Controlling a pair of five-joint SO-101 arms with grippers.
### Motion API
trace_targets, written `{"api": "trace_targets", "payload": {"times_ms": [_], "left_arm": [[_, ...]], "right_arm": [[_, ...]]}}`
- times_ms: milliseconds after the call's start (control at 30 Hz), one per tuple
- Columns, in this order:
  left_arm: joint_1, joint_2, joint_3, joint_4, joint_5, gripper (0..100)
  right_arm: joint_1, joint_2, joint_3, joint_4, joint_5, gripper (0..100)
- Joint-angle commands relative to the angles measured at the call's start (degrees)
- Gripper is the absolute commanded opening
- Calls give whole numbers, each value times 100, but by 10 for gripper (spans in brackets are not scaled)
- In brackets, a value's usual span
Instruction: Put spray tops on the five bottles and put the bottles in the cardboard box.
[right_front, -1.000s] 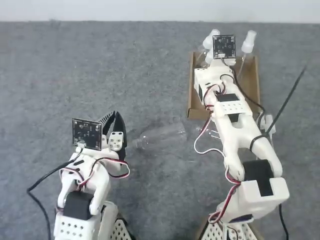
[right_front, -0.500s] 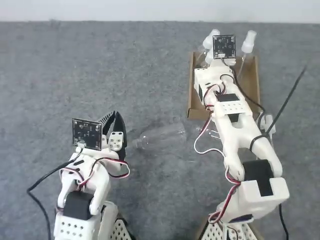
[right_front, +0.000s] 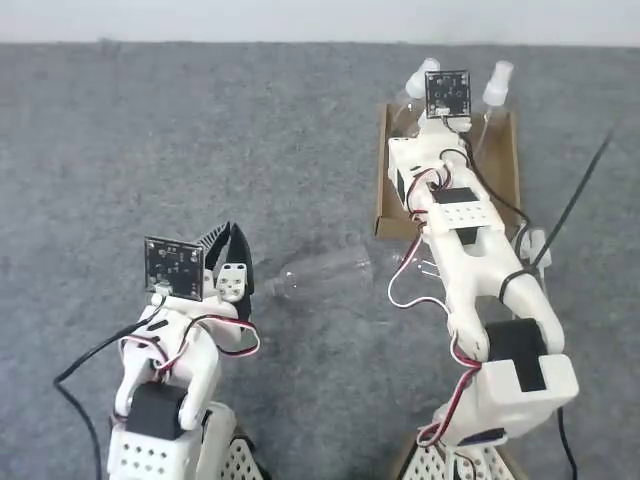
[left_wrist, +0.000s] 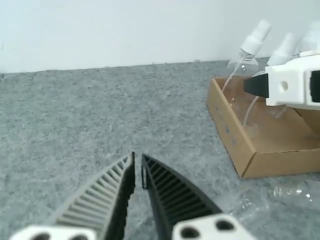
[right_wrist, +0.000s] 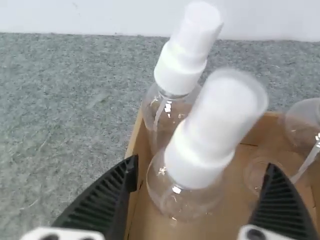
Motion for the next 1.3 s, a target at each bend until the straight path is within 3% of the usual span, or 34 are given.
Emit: {"api": "trace_targets", "payload": {"times_ms": [0,367,567,767,933,1067,1267], "left_arm": [[9,-62,-48,-158,-44,11],[9,-62,-40,-158,-44,11],[9,-62,-40,-158,-44,11],[-18,-62,-40,-158,-44,11],[-26,-62,-40,-158,-44,11],[-26,-62,-40,-158,-44,11],[0,-62,-40,-158,-44,11]], "right_arm": [[-22,-567,-88,180,9,314],[-101,-3073,-158,3116,114,314],[-57,-3996,-167,5297,1459,314],[4,-4365,-167,7240,2330,314],[22,-4374,-123,8242,4492,314],[778,-4374,-9,8286,4853,314],[3029,-4189,-9,7618,4853,314]]}}
